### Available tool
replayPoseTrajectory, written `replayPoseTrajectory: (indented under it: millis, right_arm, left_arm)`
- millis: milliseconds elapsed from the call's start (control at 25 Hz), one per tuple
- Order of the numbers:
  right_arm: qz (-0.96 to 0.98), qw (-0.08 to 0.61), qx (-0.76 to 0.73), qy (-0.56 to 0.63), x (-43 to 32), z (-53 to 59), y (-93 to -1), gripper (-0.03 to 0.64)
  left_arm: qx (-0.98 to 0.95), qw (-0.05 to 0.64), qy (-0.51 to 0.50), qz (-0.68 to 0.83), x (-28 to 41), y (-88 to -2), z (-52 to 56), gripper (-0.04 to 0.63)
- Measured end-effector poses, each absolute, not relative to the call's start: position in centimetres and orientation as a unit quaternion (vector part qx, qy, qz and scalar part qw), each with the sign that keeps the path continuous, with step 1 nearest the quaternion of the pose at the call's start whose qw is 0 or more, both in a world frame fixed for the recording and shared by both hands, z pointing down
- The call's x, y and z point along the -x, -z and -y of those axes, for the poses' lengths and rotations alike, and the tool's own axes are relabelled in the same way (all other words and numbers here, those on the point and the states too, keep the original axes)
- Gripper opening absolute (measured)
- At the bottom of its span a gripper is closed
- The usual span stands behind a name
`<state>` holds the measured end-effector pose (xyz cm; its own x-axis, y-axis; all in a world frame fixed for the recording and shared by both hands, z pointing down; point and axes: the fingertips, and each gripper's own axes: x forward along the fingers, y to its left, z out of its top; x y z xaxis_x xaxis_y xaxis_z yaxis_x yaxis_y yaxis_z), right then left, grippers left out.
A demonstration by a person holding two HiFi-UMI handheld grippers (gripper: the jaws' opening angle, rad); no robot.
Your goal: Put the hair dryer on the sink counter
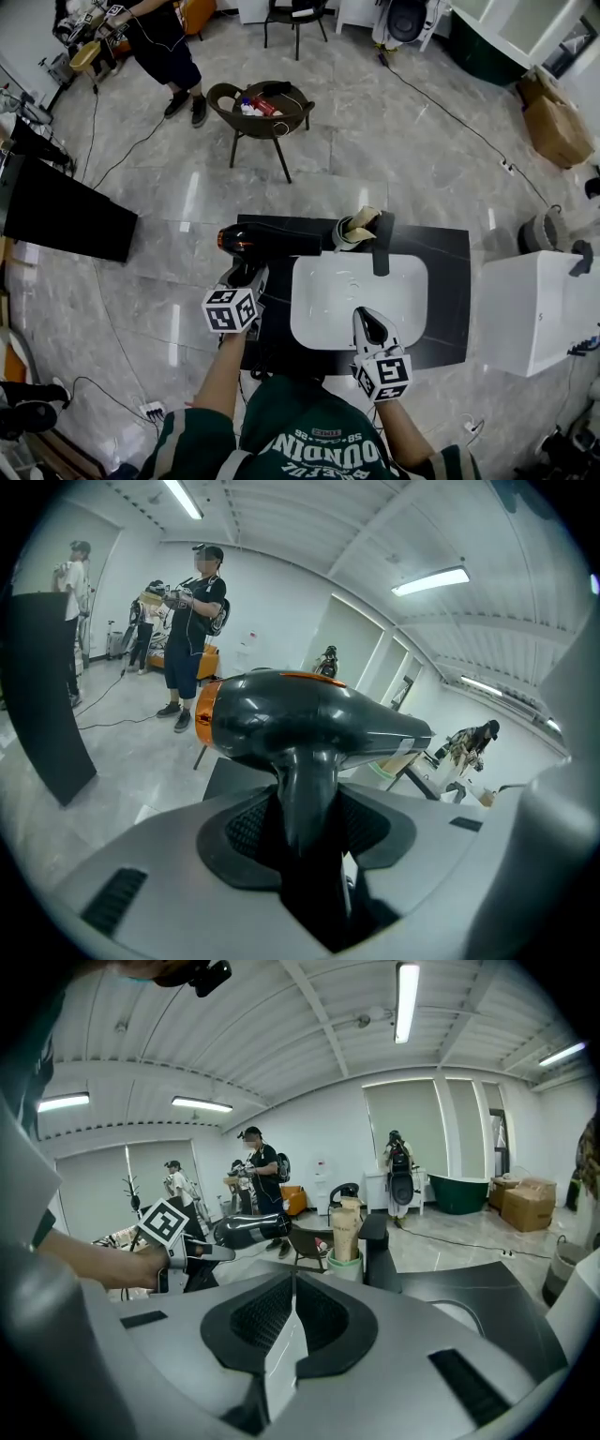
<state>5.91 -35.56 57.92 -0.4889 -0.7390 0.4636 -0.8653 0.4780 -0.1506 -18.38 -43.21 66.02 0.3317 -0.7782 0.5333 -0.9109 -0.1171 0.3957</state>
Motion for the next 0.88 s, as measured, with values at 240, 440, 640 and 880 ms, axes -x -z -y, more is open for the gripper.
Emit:
replayPoseTrajectory:
  millis: [240, 440, 640, 880]
  right_arm:
    - [0.838, 0.180, -0.478, -0.194, -6.1, 35.9, -58.9, 0.043]
    - [0.836, 0.185, -0.478, -0.197, -6.0, 36.6, -59.5, 0.044]
    - [0.833, 0.192, -0.476, -0.207, -5.9, 36.8, -60.2, 0.043]
    - [0.830, 0.198, -0.475, -0.216, -6.0, 36.8, -61.2, 0.044]
  left_arm:
    - [-0.733, 0.356, -0.103, 0.570, 18.4, -68.1, 44.3, 0.178]
    - [-0.731, 0.355, -0.113, 0.571, 18.4, -69.3, 45.7, 0.179]
    - [-0.726, 0.366, -0.128, 0.568, 18.3, -70.9, 46.2, 0.178]
    - [-0.718, 0.378, -0.133, 0.570, 18.4, -72.6, 46.9, 0.179]
